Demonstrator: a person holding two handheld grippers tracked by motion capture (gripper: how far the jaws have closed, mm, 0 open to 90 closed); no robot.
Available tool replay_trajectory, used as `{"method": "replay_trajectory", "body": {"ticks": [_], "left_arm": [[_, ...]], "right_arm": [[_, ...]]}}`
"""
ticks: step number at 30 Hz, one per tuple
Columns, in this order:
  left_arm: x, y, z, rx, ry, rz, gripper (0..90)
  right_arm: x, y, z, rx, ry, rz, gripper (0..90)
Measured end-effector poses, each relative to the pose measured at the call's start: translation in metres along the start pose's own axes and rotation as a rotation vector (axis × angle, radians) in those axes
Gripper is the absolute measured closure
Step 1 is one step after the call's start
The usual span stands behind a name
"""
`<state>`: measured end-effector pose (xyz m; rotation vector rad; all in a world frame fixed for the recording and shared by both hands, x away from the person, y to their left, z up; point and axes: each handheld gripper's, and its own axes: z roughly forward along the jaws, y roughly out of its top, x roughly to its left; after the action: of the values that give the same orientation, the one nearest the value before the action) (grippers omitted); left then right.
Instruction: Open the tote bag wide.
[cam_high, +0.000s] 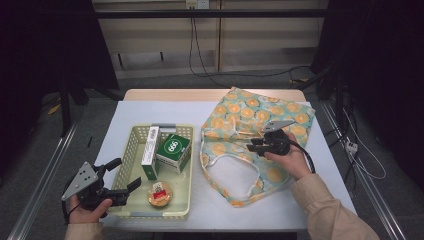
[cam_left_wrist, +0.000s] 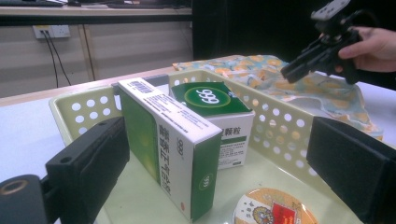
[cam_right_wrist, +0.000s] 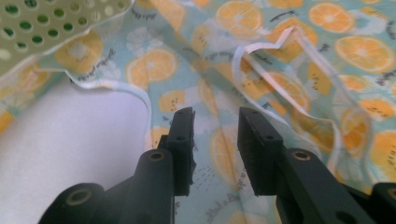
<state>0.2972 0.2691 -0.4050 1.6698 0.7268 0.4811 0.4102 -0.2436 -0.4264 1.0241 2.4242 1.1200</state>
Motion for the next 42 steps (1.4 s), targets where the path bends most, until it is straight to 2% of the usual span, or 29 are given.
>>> {"method": "replay_trajectory", "body": {"ticks": [3,7,9,11,13,16,21,23,25,31,39,42], "left_arm": [[0.000,0.000,0.000,0.003,0.000,0.003,5.6],[0.000,0.000,0.000,0.002,-0.001,0.003,5.6],[0.000,0.000,0.001,0.002,-0.001,0.000,5.6],[0.001,0.000,0.001,0.004,-0.002,0.001,5.6],[0.000,0.000,0.001,0.004,-0.001,-0.001,5.6],[0.000,0.000,0.000,0.003,0.002,-0.001,5.6],[0.000,0.000,0.001,0.004,-0.001,0.003,5.6],[0.000,0.000,0.001,0.003,-0.001,0.003,5.6],[0.000,0.000,0.001,0.004,0.002,0.001,5.6],[0.001,0.000,0.000,0.005,0.002,0.002,5.6],[0.001,0.001,0.000,0.000,0.000,0.002,5.6],[0.001,0.001,0.001,0.003,0.002,0.002,5.6]], "right_arm": [[-0.002,-0.005,0.012,0.047,-0.025,-0.027,69.1],[-0.010,-0.010,0.021,0.055,-0.032,0.025,69.7],[-0.014,-0.012,0.022,0.058,-0.057,0.027,70.5],[-0.017,-0.014,0.024,0.058,-0.037,0.042,71.4],[-0.016,-0.016,0.027,0.074,-0.042,0.022,71.1],[-0.016,-0.016,0.028,0.071,-0.044,0.026,71.9],[-0.016,-0.015,0.028,0.079,-0.079,0.003,87.7],[-0.017,-0.015,0.027,0.082,-0.089,0.013,90.0],[-0.019,-0.016,0.027,0.075,-0.078,0.044,90.0],[-0.018,-0.016,0.021,0.092,-0.067,0.075,90.0],[0.003,-0.014,-0.001,0.092,0.000,0.065,90.0],[0.007,-0.006,-0.010,0.039,0.024,0.047,90.0]]}}
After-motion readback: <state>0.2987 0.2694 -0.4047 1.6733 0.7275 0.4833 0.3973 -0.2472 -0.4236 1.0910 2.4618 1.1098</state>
